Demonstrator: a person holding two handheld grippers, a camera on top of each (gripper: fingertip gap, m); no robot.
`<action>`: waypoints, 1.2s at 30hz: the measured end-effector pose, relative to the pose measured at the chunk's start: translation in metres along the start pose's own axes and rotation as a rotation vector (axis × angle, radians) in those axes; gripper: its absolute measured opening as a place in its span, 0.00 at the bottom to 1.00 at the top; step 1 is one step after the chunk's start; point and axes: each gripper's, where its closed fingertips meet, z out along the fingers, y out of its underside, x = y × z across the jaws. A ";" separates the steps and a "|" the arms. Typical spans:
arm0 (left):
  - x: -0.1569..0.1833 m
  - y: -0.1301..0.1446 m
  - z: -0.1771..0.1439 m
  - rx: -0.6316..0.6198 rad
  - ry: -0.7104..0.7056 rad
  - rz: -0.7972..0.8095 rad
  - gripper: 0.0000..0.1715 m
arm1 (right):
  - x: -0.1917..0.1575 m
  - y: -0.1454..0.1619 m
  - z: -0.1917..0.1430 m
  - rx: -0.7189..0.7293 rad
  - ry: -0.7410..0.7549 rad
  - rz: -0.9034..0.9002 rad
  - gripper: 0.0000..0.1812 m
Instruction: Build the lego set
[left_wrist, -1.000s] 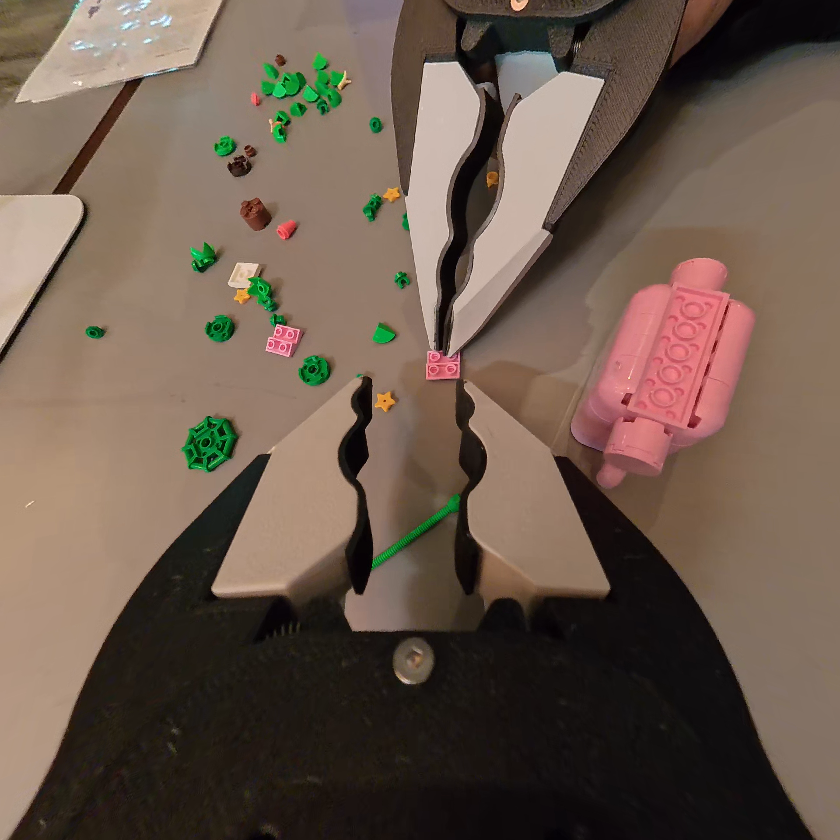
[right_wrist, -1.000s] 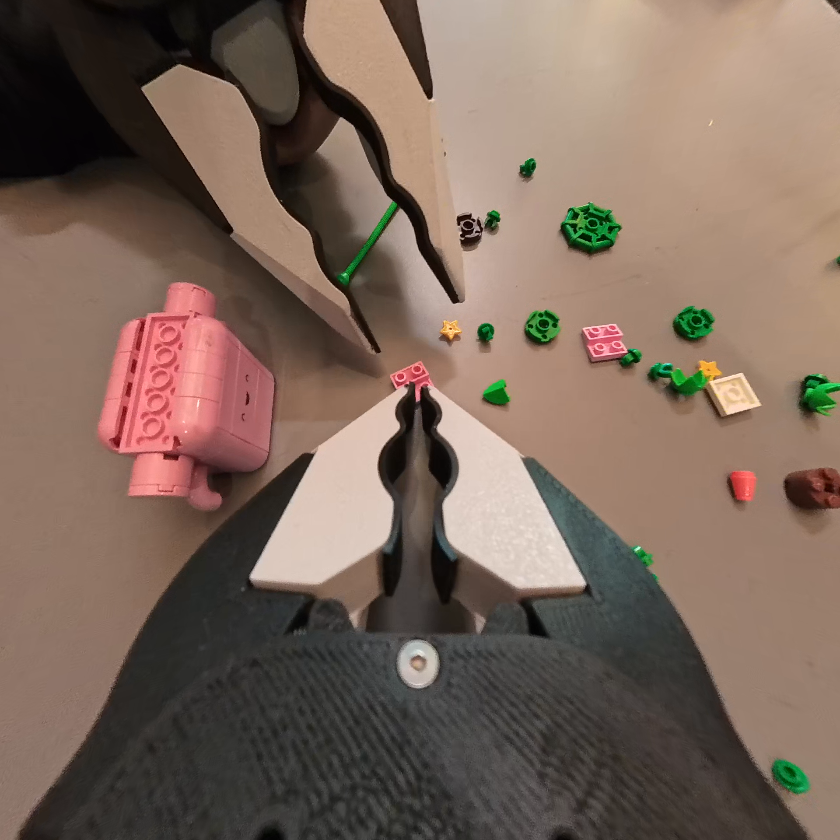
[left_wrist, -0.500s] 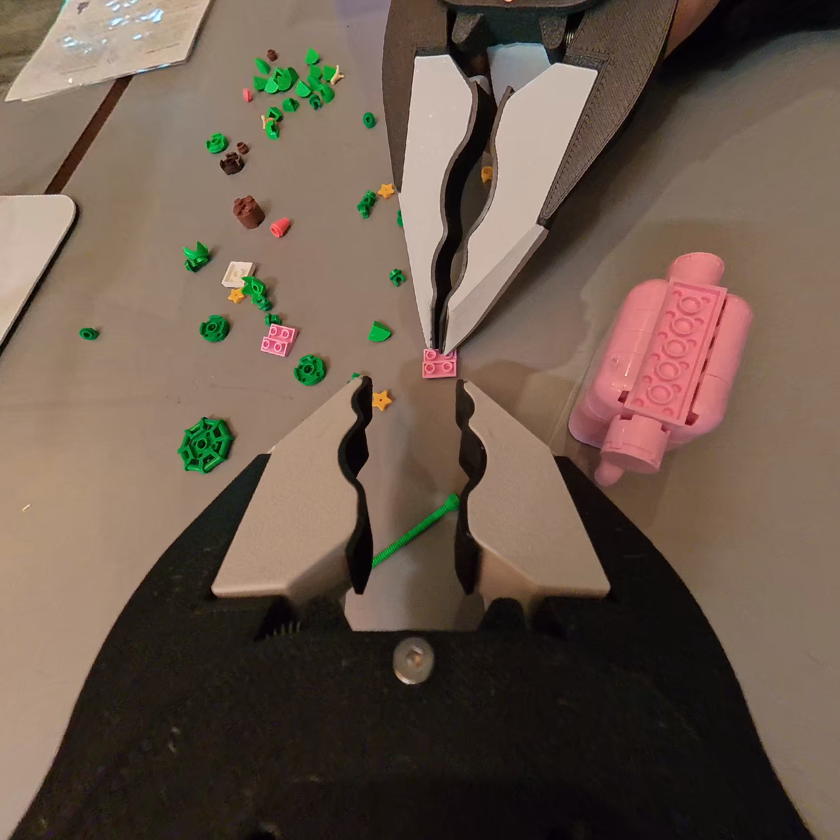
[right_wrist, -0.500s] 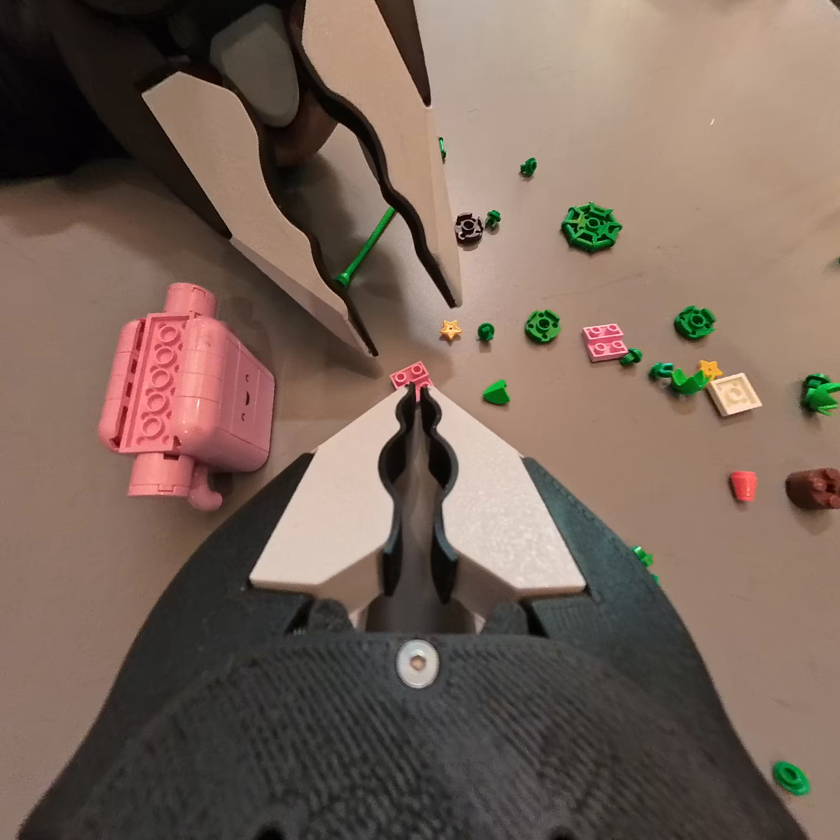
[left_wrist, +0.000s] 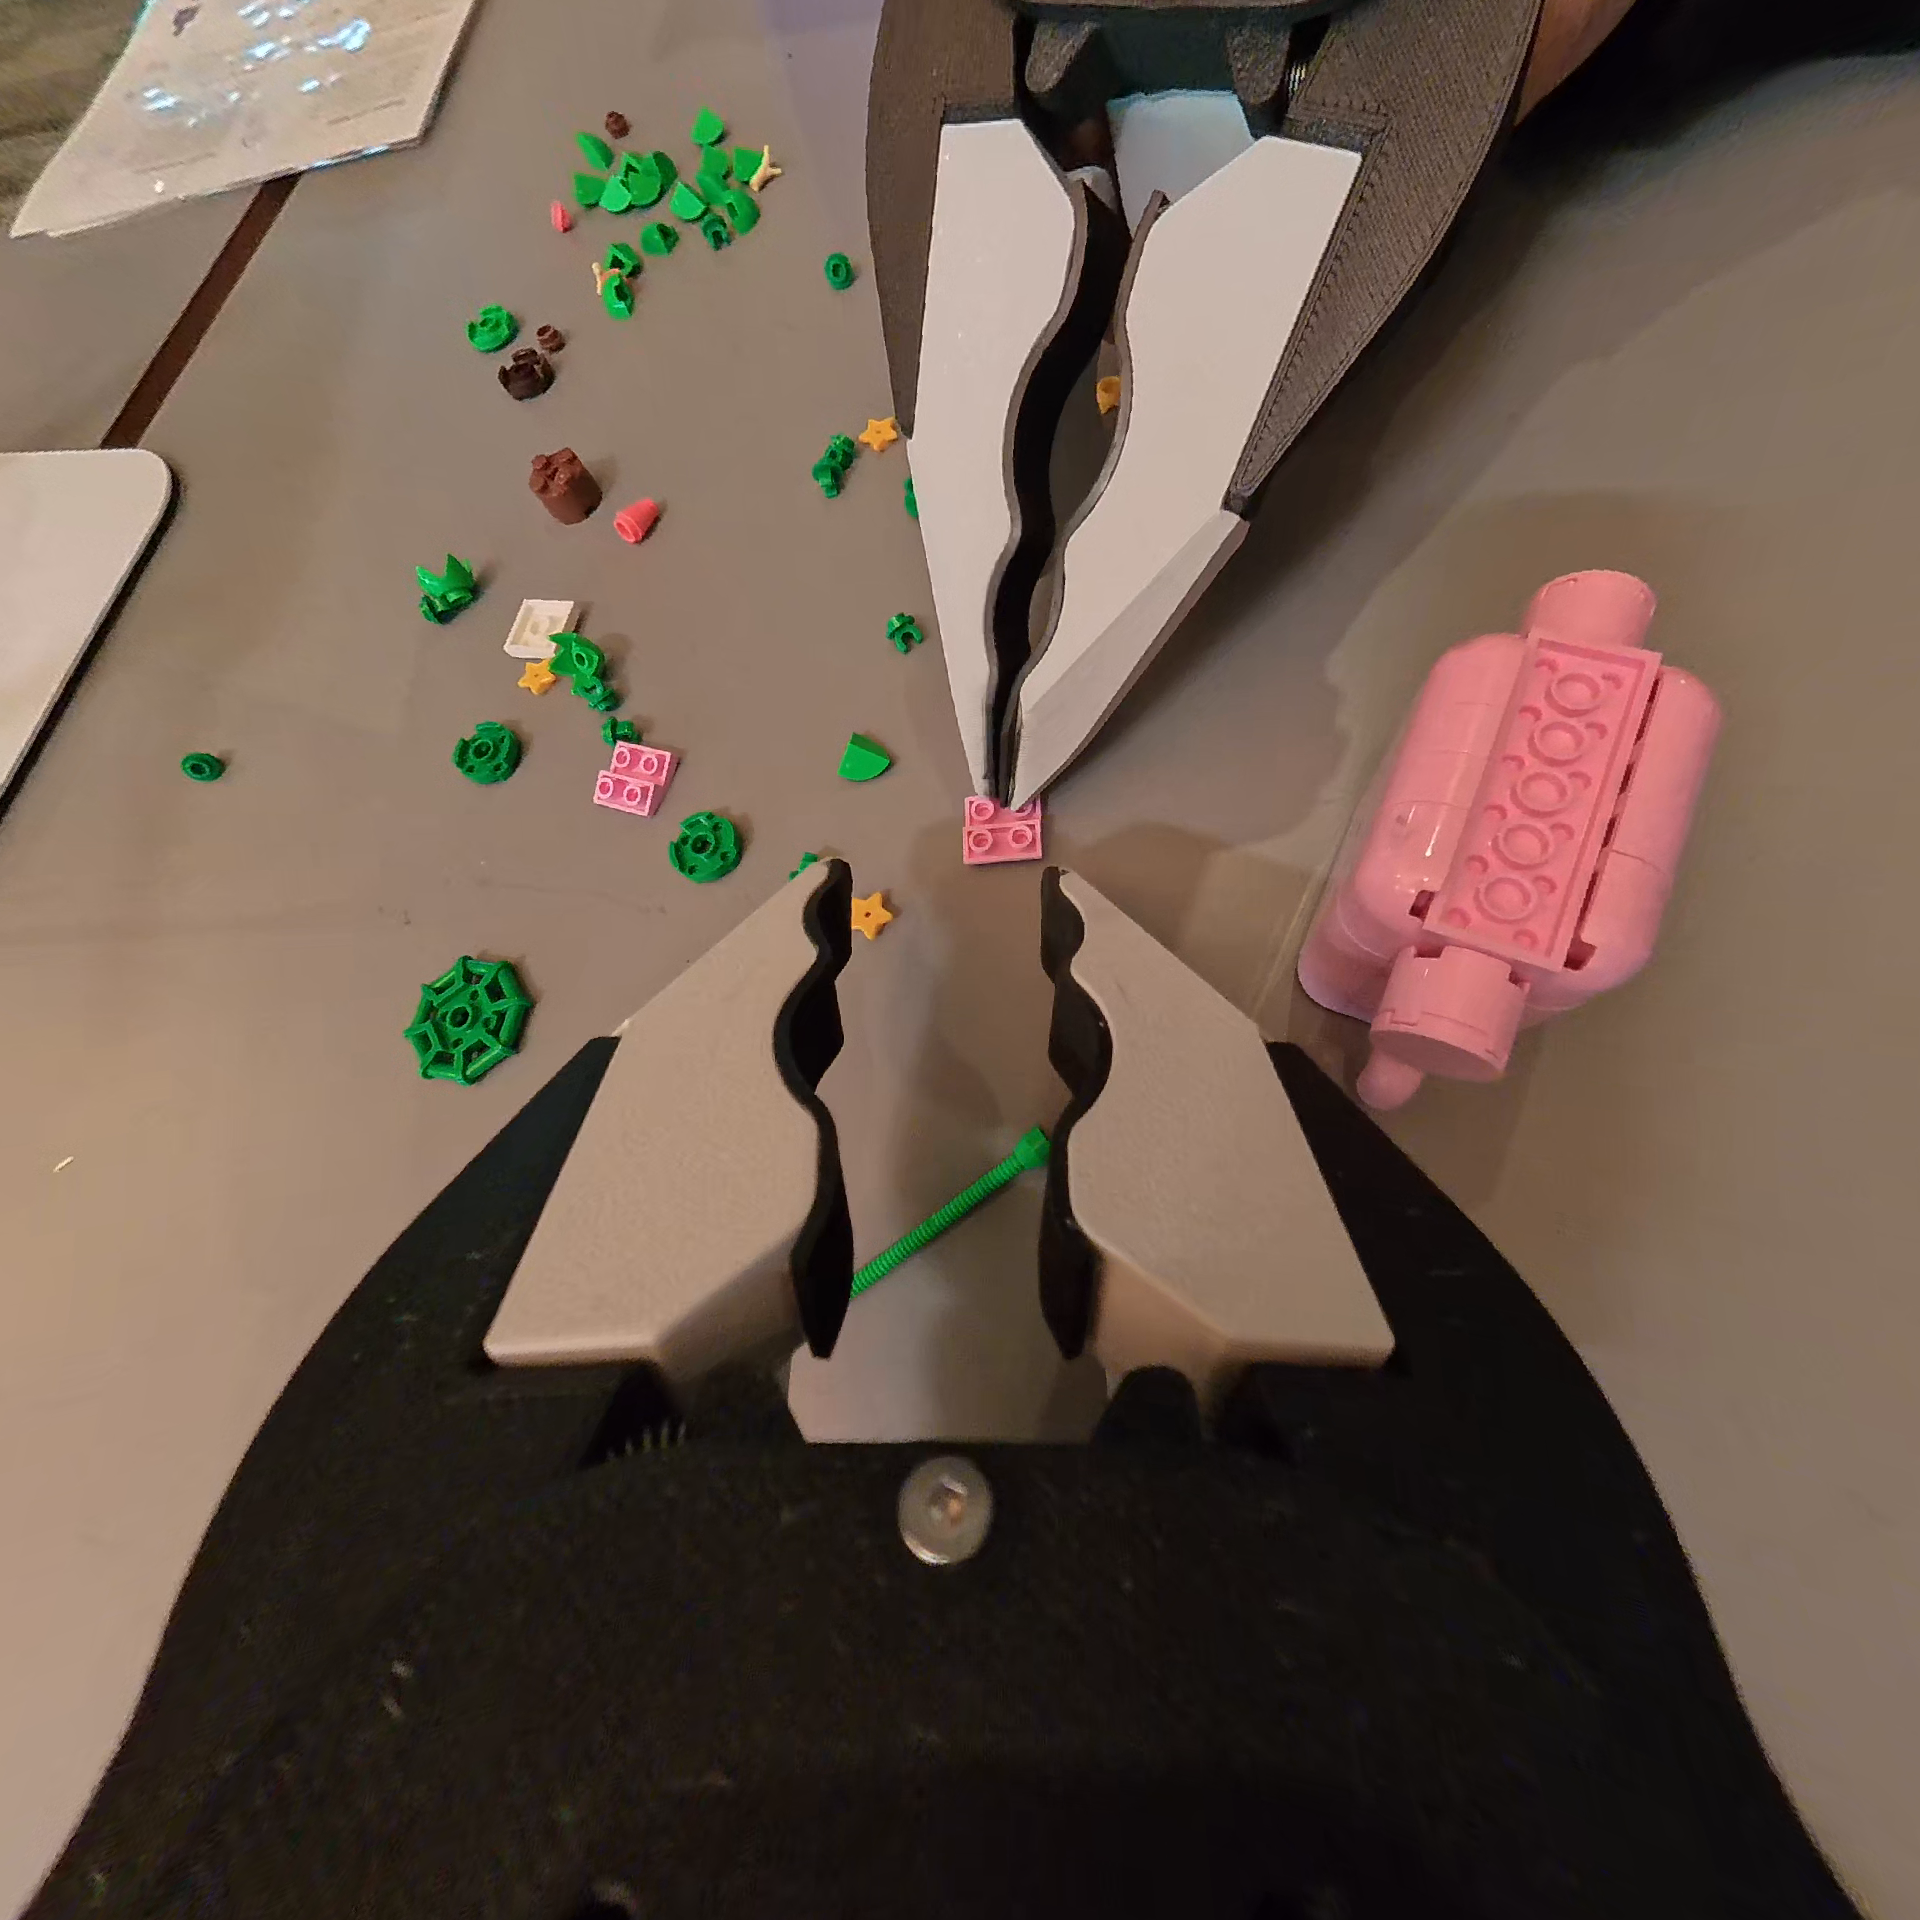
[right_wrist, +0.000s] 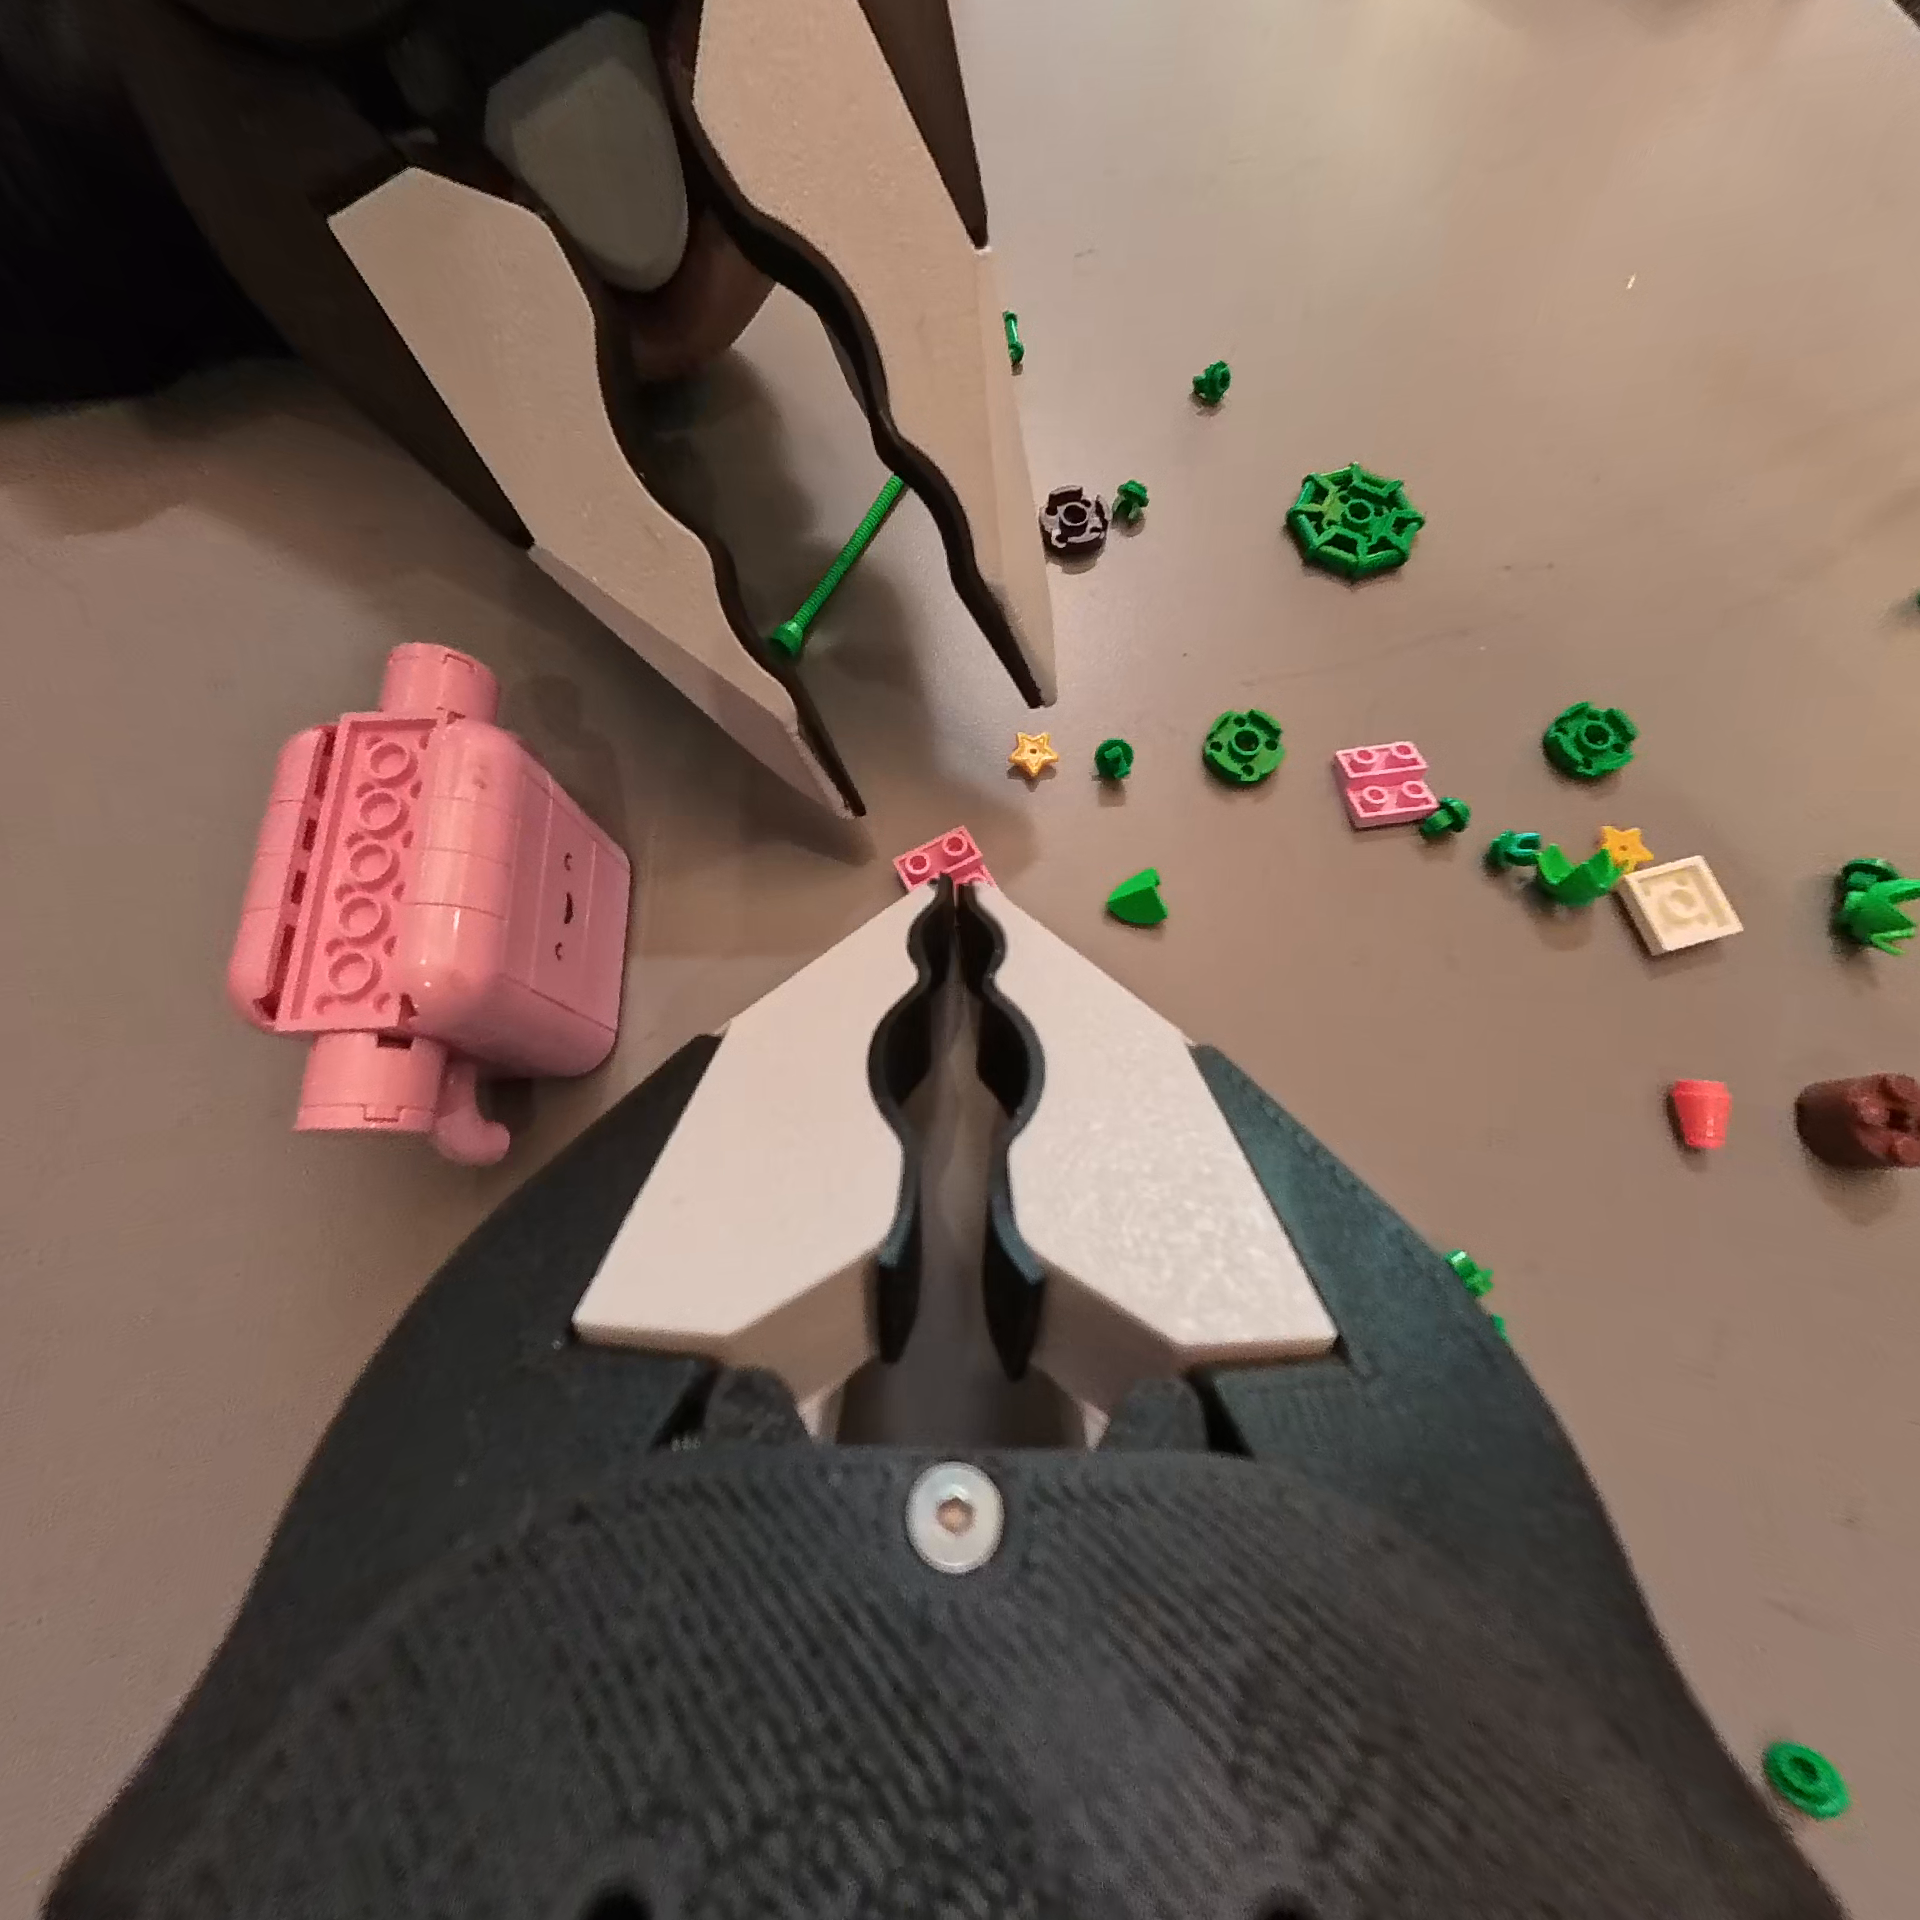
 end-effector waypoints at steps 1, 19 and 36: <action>0.000 0.000 0.000 0.000 0.000 0.001 0.20 | 0.000 0.000 0.000 0.000 0.001 -0.004 0.00; 0.001 0.001 0.001 -0.009 -0.001 0.009 0.20 | 0.000 0.000 -0.001 0.000 0.004 -0.006 0.00; -0.010 -0.017 -0.024 0.174 0.053 -0.119 0.20 | -0.002 -0.009 -0.007 0.055 -0.032 0.033 0.01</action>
